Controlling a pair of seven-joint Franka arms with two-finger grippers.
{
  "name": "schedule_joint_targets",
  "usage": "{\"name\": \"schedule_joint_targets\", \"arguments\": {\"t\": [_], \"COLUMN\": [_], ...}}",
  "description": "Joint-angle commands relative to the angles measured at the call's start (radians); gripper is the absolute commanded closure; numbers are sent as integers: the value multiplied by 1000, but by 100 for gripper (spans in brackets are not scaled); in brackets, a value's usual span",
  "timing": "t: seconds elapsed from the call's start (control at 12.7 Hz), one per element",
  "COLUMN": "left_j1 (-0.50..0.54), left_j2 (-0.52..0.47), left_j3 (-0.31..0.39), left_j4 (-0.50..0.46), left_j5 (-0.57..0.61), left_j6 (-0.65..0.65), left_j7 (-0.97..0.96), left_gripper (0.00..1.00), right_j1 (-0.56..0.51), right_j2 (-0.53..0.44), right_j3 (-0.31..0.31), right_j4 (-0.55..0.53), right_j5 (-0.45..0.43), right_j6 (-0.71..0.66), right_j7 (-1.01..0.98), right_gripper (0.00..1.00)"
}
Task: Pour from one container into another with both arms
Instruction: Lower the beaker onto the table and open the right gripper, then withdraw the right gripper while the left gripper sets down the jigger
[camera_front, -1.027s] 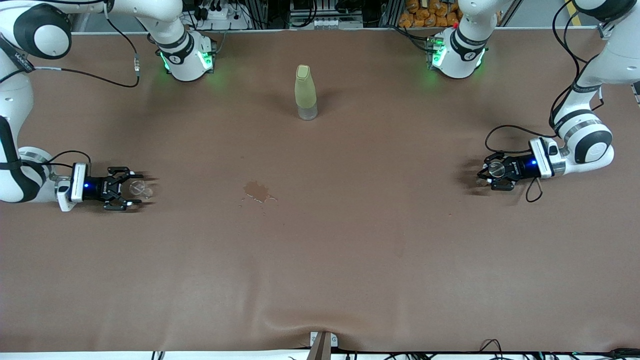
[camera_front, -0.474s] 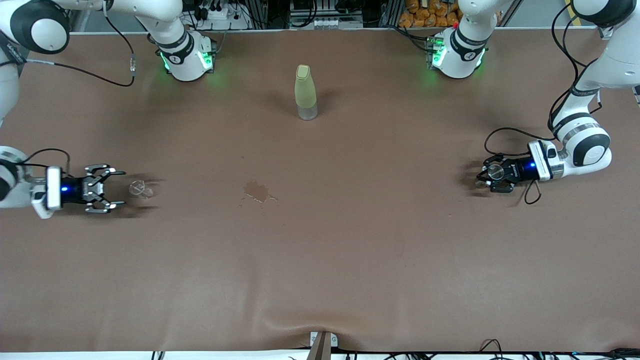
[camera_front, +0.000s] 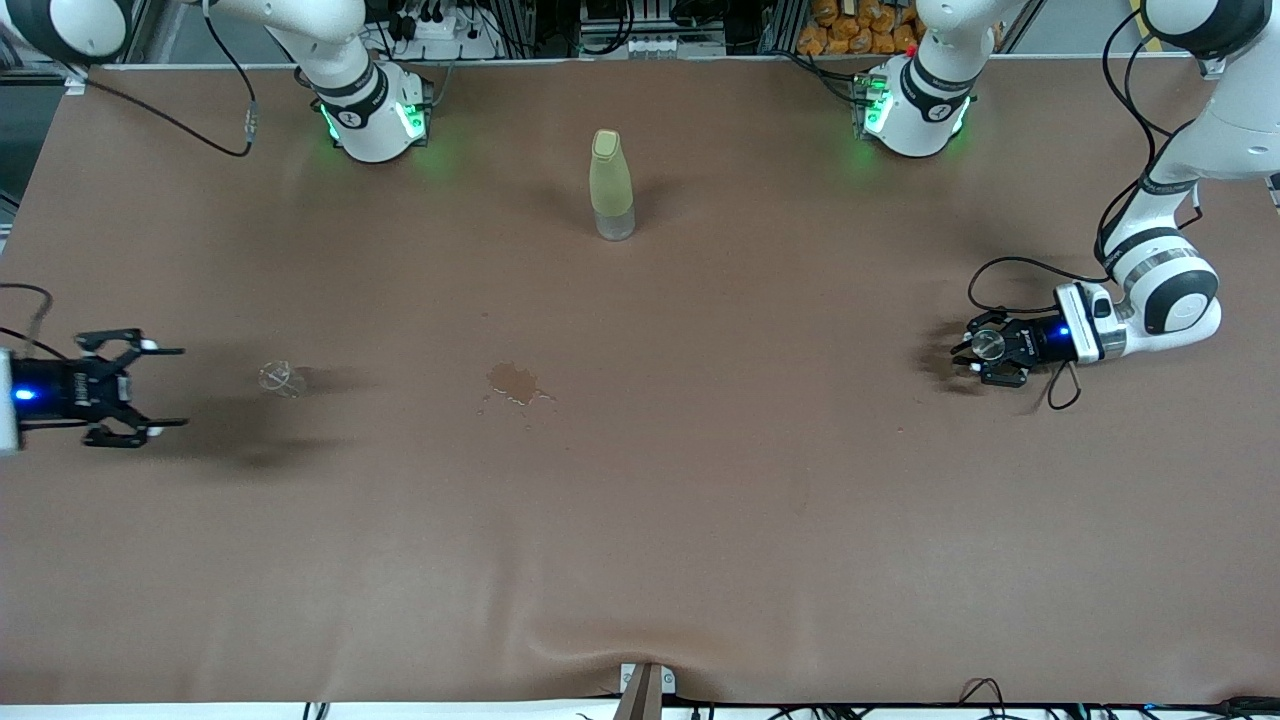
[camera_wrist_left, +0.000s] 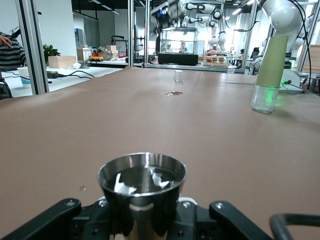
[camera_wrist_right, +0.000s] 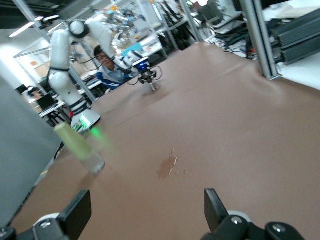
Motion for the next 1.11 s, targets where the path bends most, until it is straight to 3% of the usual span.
{"name": "schedule_joint_targets", "arguments": {"t": [0.0, 0.24, 0.47, 0.79, 1.03], "left_j1": [6, 8, 8, 46, 86], "left_j2": [3, 5, 8, 9, 8], "left_j3": [-5, -5, -4, -2, -4], "left_j4": [13, 19, 21, 59, 97], "left_j5": [12, 12, 14, 60, 121], "left_j6": [-5, -6, -6, -8, -12], "left_j7": [9, 3, -1, -30, -70], "left_gripper": [55, 44, 44, 39, 36], "right_j1": [28, 83, 179, 301, 431], "right_j2": [-162, -295, -411, -529, -575], "right_j3": [0, -2, -9, -35, -153], "right_j4": [-42, -48, -44, -44, -50], "right_j5": [5, -28, -95, -324, -551], "right_j6": [34, 114, 181, 223, 211], "right_j7": [197, 453, 730, 1105, 1229], "right_gripper": [0, 0, 0, 0, 0]}}
